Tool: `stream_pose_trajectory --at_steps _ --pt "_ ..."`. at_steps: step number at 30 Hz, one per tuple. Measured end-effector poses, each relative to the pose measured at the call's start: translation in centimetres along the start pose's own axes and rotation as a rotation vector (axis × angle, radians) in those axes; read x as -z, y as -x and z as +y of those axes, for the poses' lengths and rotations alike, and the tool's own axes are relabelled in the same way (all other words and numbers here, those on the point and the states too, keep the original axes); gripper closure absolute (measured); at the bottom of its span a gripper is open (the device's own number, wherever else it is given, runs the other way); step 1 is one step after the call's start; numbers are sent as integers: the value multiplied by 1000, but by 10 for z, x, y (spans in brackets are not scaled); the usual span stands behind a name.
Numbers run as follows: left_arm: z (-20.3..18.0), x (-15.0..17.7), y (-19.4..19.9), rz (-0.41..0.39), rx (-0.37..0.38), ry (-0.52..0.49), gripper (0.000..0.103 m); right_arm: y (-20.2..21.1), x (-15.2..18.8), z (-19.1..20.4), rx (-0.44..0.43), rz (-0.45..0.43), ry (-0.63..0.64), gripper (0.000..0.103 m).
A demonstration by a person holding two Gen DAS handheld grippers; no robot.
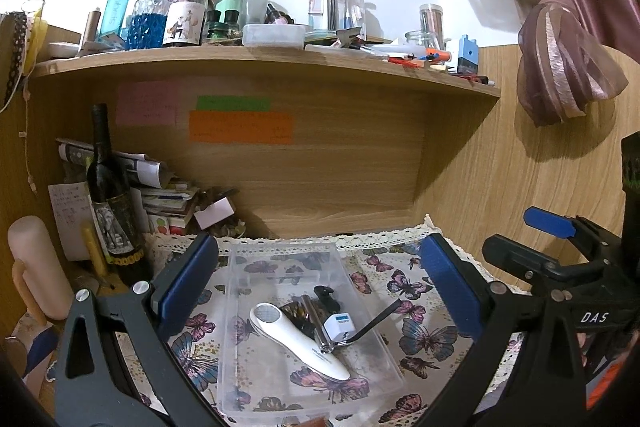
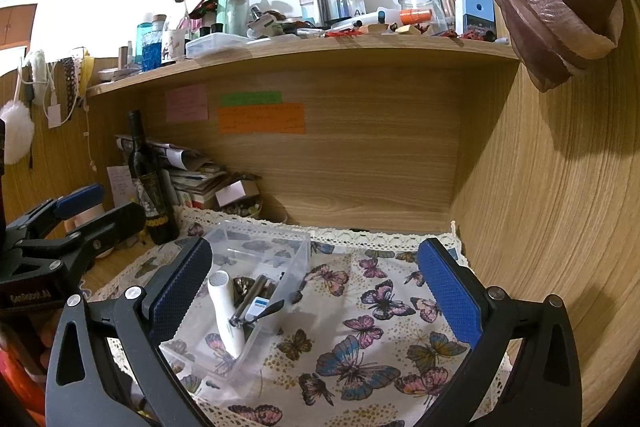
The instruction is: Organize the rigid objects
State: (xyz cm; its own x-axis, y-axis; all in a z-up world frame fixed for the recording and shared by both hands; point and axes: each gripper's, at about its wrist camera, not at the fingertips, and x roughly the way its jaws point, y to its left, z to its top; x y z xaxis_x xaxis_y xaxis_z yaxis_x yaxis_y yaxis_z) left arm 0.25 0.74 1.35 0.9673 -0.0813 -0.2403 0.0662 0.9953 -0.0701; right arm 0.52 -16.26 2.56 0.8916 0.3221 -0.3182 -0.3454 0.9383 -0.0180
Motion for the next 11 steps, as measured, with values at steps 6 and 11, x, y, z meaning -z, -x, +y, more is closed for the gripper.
stream_pose_trajectory --at_steps 6,11 --pt "0 0 -1 5 -1 1 0 -1 1 0 -4 4 1 0" --pt "1 0 -3 8 8 3 0 -2 1 0 -5 7 -1 0"
